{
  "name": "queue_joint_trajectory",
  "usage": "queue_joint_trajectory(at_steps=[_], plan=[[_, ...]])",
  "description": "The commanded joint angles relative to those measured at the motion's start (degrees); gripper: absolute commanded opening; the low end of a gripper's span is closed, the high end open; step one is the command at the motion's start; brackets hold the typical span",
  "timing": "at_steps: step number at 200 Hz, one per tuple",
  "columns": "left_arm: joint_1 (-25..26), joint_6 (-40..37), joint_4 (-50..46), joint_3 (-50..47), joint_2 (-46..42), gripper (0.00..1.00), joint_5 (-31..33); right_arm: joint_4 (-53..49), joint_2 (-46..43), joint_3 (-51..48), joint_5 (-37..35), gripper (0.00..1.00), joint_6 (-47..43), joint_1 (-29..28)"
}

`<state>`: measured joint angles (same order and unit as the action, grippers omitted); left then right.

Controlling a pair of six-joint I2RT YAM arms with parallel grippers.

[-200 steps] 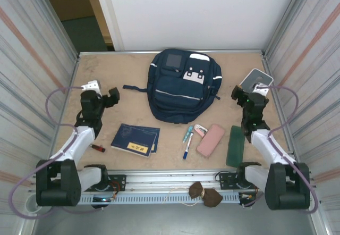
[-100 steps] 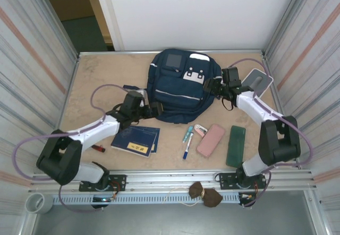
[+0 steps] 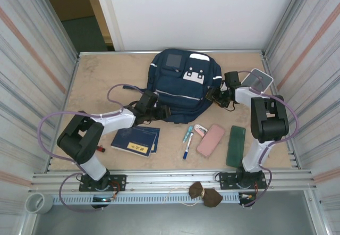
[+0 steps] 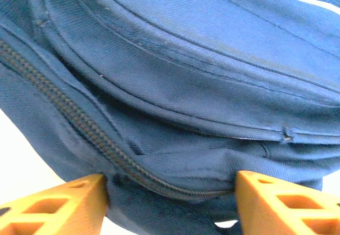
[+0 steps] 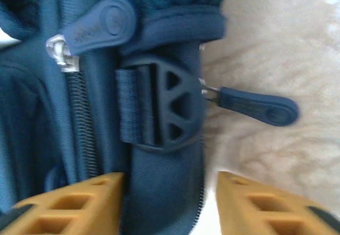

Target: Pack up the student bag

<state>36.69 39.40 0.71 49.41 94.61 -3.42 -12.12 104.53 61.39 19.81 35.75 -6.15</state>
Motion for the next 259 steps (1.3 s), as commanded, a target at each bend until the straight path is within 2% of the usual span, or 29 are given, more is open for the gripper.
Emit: queue_joint_trajectory(at_steps=[1, 10, 27, 41, 60, 82, 98, 115, 133, 158, 172, 197, 226, 235, 242, 259], plan=[[-1.6, 0.1, 3.2, 1.1, 1.1, 0.54, -0.1, 4.3, -0.1, -0.2, 5.2, 0.31, 2.6, -1.1], [-2.7, -0.1, 4.0, 0.6, 1.0, 0.49, -0.8, 5.2, -0.5, -0.7, 5.9, 0.23, 3.0, -1.9], [-5.1, -1.2, 5.1, -0.2, 0.5, 0.4, -2.3, 6.9, -1.8, -1.9, 7.2, 0.15, 4.3, -3.9], [-7.4, -2.9, 4.6, -0.4, -0.4, 0.36, -3.0, 8.7, -2.7, -2.5, 8.9, 0.12, 5.9, -6.2], [-11.5, -5.6, 3.7, -0.5, -1.5, 0.32, -3.6, 9.8, -2.8, -0.4, 12.0, 0.12, 6.9, -11.0], [-18.7, -8.8, 1.7, 0.3, -2.7, 0.31, -3.7, 6.5, -2.2, 5.1, 14.2, 0.21, 4.7, -17.3], [-25.0, -9.9, 0.2, 1.6, -3.3, 0.34, -4.3, 1.8, -2.8, 8.6, 15.0, 0.31, 1.0, -20.7], [-30.7, -9.6, -0.3, 2.3, -5.0, 0.41, -6.0, -3.0, -5.3, 8.5, 13.3, 0.41, -2.8, -20.4], [-32.8, -9.8, -0.5, 1.9, -7.9, 0.55, -5.7, -4.7, -8.6, 5.3, 11.4, 0.5, -4.4, -16.6], [-32.0, -10.0, -0.8, 0.0, -11.4, 0.64, -6.8, -3.9, -8.9, 0.9, 9.6, 0.59, -1.1, -8.4], [-30.3, -10.0, -1.1, -2.4, -13.9, 0.66, -6.9, -0.1, -7.6, -1.1, 9.9, 0.62, 2.6, -6.1], [-23.8, -10.0, -1.5, -8.5, -19.4, 0.69, -4.8, 6.2, -3.8, -2.1, 10.3, 0.71, 7.6, -6.5], [-13.5, -10.8, -0.7, -13.9, -24.1, 0.71, -3.2, 10.8, 1.7, 0.3, 12.7, 0.74, 10.1, -8.2], [-10.0, -11.5, 0.2, -14.9, -25.0, 0.72, -2.1, 11.8, 3.3, 1.4, 13.3, 0.72, 11.1, -8.9], [-7.2, -12.3, 1.0, -15.6, -25.3, 0.73, -0.9, 12.1, 4.6, 2.3, 13.7, 0.67, 12.0, -9.4], [-1.7, -15.0, 2.8, -16.3, -25.1, 0.73, 1.6, 15.0, 6.2, 2.9, 15.6, 0.37, 15.3, -10.1]])
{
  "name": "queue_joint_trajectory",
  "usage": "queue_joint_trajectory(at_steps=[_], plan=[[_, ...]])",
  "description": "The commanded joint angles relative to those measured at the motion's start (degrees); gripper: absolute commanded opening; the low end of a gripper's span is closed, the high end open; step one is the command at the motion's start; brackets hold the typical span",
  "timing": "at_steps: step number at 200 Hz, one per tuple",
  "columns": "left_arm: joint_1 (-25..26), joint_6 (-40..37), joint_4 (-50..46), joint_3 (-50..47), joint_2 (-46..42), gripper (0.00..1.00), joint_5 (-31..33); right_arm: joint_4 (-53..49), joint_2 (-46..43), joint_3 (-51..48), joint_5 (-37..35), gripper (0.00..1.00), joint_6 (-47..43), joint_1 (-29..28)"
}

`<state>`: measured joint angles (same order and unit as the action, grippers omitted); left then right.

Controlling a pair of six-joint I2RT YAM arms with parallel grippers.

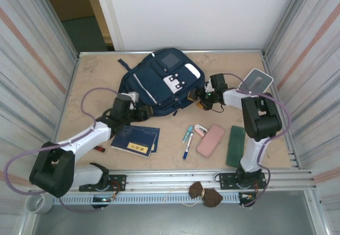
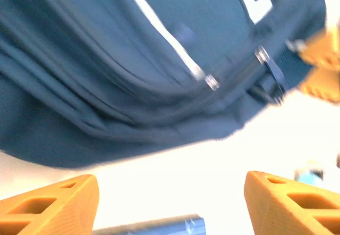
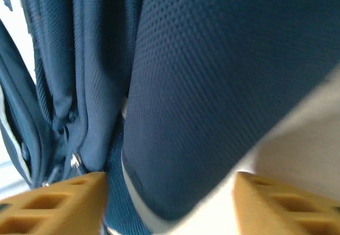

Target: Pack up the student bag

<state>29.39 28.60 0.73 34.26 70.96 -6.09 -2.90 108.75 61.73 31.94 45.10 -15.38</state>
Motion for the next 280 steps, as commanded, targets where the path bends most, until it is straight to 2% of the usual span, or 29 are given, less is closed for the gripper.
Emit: queue_joint_trajectory(at_steps=[1, 18, 30, 45, 63, 99, 126, 192, 205, 242, 264, 280], plan=[[5.8, -4.3, 2.9, -1.1, -1.4, 0.73, 4.3, 6.1, 1.9, 2.4, 3.6, 0.35, 6.2, -0.8], [8.4, -6.6, 3.8, -1.4, -0.7, 0.72, 4.9, 11.8, -0.6, -0.4, 4.5, 0.13, 11.3, -0.7], [9.4, -8.5, 5.4, -2.2, -0.7, 0.71, 4.7, 13.8, -3.4, -1.6, 4.5, 0.05, 13.5, -0.8], [10.2, -11.3, 8.2, -4.0, -1.2, 0.7, 4.5, 15.8, -7.6, -2.7, 4.0, 0.0, 16.2, -1.3], [11.9, -16.5, 11.9, -5.9, -1.7, 0.68, 5.2, 17.3, -11.8, -3.2, 2.7, 0.0, 19.5, -2.4], [17.4, -24.8, 17.9, -6.6, 0.2, 0.66, 14.8, 18.3, -16.4, -2.6, -0.4, 0.0, 24.2, -5.8], [20.4, -27.4, 23.5, -6.6, 2.5, 0.63, 20.5, 16.5, -18.4, -1.2, -3.8, 0.0, 24.6, -8.5], [23.2, -24.4, 31.5, -3.2, 11.1, 0.62, 34.2, 16.8, -19.2, 1.0, -7.0, 0.0, 27.3, -13.4], [23.3, -24.1, 31.8, -1.7, 13.0, 0.61, 35.7, 17.0, -19.0, 1.2, -7.4, 0.0, 27.6, -13.8], [22.7, -23.6, 32.4, 2.2, 17.5, 0.51, 40.3, 17.3, -18.6, 1.2, -7.8, 0.0, 28.1, -14.6], [21.8, -21.3, 29.7, 4.8, 18.9, 0.51, 41.9, 17.2, -18.6, 1.1, -8.0, 0.0, 28.3, -14.6], [21.3, -20.0, 29.0, 6.0, 19.5, 0.55, 43.0, 17.2, -18.7, 0.9, -8.1, 0.0, 28.2, -14.8]])
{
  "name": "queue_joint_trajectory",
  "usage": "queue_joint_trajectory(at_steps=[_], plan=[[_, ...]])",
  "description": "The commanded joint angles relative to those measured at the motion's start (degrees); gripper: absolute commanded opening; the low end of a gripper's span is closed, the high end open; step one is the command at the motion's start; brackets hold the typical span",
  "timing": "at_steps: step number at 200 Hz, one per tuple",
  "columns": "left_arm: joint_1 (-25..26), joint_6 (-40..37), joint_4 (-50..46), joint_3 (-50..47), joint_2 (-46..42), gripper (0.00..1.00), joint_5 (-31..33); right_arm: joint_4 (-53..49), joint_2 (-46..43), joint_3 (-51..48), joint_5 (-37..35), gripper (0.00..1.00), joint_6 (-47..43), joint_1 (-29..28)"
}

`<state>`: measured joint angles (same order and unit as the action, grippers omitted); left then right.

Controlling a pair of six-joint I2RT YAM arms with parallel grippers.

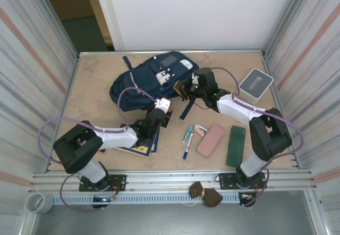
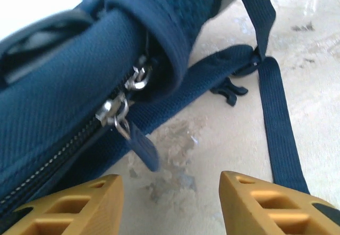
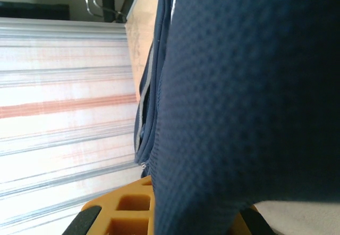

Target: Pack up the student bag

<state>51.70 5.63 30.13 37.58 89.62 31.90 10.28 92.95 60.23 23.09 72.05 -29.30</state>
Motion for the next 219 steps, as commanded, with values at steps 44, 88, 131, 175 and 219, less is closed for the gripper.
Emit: queue_joint_trajectory(at_steps=[44, 88, 131, 175, 219], plan=[[-3.7, 4.5, -0.6, 5.3, 2.6, 0.43, 2.1, 4.0, -2.3, 1.4, 0.7, 0.0, 1.2, -1.0], [-4.7, 4.6, -1.4, 5.7, 2.4, 0.12, -0.5, 1.6, -2.9, -0.2, -0.6, 0.0, -1.2, 0.2], [-6.9, 4.7, -5.2, 2.8, -2.1, 0.0, -5.0, -5.9, -4.7, -1.1, -2.1, 0.0, -9.6, 3.7], [-10.7, 5.0, -10.6, -0.6, -6.9, 0.0, -12.2, -10.2, -4.5, -2.7, 0.5, 0.0, -14.8, 9.8], [-16.1, 4.6, -15.5, -2.9, -11.4, 0.0, -20.8, -12.9, -1.6, -1.2, 3.7, 0.0, -19.3, 14.3]])
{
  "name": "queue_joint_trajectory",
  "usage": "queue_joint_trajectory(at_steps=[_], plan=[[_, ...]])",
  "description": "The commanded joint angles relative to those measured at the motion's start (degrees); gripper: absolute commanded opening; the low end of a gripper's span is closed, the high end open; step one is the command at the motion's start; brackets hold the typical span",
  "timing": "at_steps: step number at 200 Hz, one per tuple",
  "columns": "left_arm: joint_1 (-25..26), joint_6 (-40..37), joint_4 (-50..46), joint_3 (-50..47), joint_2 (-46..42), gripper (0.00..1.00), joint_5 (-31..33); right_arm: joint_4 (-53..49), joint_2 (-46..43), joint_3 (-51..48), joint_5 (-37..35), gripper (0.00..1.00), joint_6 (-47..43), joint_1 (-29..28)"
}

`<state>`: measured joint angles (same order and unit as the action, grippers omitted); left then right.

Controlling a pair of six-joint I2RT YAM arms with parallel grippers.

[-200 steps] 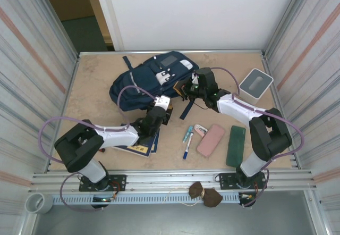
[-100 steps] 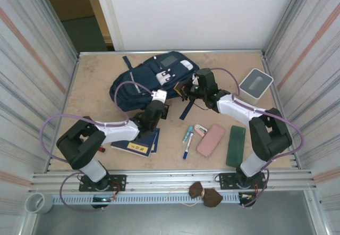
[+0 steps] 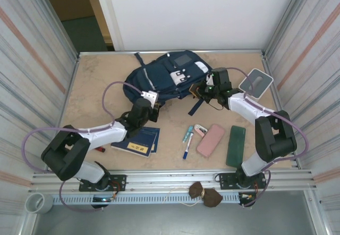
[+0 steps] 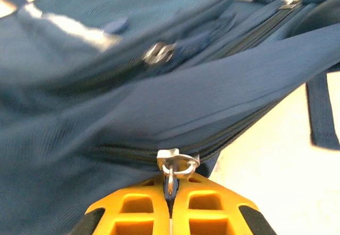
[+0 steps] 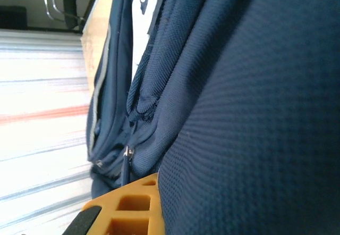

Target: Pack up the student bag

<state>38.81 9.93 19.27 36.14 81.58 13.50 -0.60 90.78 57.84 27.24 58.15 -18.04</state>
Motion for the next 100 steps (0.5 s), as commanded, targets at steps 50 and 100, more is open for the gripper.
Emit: queue_joint_trajectory(at_steps=[50, 100], plan=[[-6.0, -2.1, -9.4, -1.3, -3.9, 0.0, -11.4, -7.4, 7.7, 7.1, 2.0, 0.0, -12.4, 5.1], [-3.1, -2.3, -9.3, 3.6, 0.8, 0.0, -19.4, -8.5, 18.1, 14.3, 4.3, 0.2, -15.6, 8.8]])
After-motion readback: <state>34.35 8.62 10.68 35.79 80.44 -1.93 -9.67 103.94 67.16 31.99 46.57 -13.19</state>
